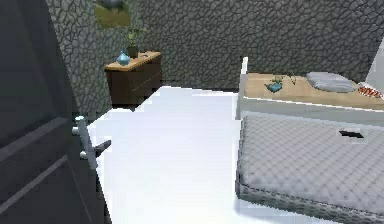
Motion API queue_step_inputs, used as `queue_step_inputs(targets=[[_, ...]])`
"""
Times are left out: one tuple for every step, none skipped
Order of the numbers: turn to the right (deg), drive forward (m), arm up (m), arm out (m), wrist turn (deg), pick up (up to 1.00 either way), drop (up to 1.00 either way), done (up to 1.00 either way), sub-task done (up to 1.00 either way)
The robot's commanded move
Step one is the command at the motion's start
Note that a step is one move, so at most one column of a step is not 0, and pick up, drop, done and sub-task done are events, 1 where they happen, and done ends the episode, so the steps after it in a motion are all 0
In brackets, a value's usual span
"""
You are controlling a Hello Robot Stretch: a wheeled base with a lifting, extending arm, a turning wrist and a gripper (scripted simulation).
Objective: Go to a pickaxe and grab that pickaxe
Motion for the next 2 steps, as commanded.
queue_step_inputs(targets=[[0.0,0.80,0.00,0.00,0.0,0.00,0.00,0.00,0.00],[-30.0,0.00,0.00,0.00,0.0,0.00,0.00,0.00,0.00]])
